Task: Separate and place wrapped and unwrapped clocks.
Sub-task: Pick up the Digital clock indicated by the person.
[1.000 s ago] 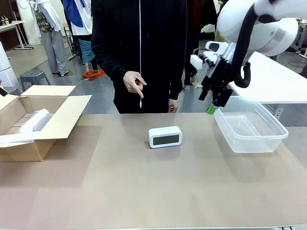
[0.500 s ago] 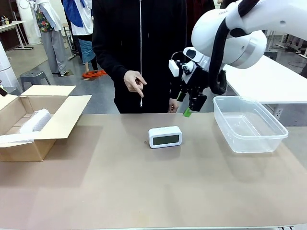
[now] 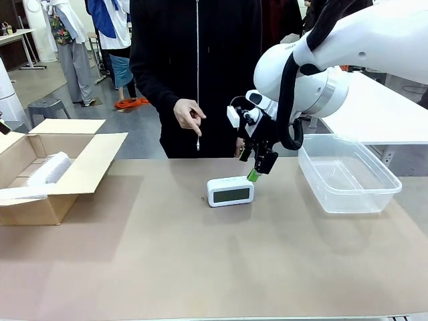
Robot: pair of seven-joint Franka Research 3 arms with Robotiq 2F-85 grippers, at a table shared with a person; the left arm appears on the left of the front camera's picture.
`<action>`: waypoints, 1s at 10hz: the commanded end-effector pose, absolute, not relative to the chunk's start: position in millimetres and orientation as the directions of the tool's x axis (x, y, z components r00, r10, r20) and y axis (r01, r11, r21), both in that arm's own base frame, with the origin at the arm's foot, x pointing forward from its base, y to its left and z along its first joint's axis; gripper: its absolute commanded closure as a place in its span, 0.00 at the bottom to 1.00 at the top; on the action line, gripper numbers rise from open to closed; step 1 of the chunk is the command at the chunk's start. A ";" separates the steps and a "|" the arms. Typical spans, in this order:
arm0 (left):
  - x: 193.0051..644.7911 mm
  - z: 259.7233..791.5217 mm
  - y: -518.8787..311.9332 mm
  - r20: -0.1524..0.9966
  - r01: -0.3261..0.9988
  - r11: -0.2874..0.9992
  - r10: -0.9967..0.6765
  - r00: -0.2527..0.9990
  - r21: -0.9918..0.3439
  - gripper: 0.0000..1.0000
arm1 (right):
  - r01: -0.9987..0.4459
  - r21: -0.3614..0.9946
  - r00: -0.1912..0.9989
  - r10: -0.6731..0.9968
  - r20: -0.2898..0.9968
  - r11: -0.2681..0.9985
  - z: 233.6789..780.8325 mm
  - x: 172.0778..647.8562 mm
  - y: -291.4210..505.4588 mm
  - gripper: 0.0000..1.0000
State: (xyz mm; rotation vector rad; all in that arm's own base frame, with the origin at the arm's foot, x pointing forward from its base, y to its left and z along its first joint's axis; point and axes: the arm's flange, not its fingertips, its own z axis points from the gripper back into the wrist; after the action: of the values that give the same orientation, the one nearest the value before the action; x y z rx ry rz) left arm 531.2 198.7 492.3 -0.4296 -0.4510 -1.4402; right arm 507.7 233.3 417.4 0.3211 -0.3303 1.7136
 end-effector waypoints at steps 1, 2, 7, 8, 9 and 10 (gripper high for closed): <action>530.3 493.0 199.7 0.530 0.997 0.082 -0.844 0.076 -0.012 0.00 | -0.988 -0.025 -0.151 0.911 0.384 -0.153 414.7 513.4 233.7 0.00; 530.3 493.0 199.7 0.530 0.997 0.082 -0.844 0.076 -0.012 0.00 | -0.988 -0.009 -0.144 0.916 0.375 -0.152 409.4 516.9 236.0 0.00; 530.3 493.0 199.7 0.530 0.997 0.082 -0.844 0.076 -0.012 0.00 | -0.986 -0.004 -0.158 0.919 0.360 -0.168 403.4 524.7 261.9 0.00; 530.3 493.0 199.7 0.530 0.997 0.082 -0.844 0.076 -0.012 0.00 | -0.986 0.001 -0.155 0.920 0.359 -0.167 403.8 525.5 264.9 0.00; 530.3 493.0 199.7 0.530 0.997 0.082 -0.844 0.076 -0.012 0.00 | -0.985 0.005 -0.161 0.922 0.353 -0.174 407.2 524.5 263.6 0.00; 530.3 493.0 199.7 0.530 0.997 0.082 -0.844 0.076 -0.012 0.00 | -0.984 0.010 -0.164 0.922 0.351 -0.178 408.4 523.0 263.2 0.00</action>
State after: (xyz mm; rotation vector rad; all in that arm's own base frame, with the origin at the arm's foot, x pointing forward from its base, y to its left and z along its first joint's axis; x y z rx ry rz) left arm 531.1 198.8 492.3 -0.4296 -0.4510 -1.4400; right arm 518.9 262.4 404.3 0.3304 -0.2909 1.7358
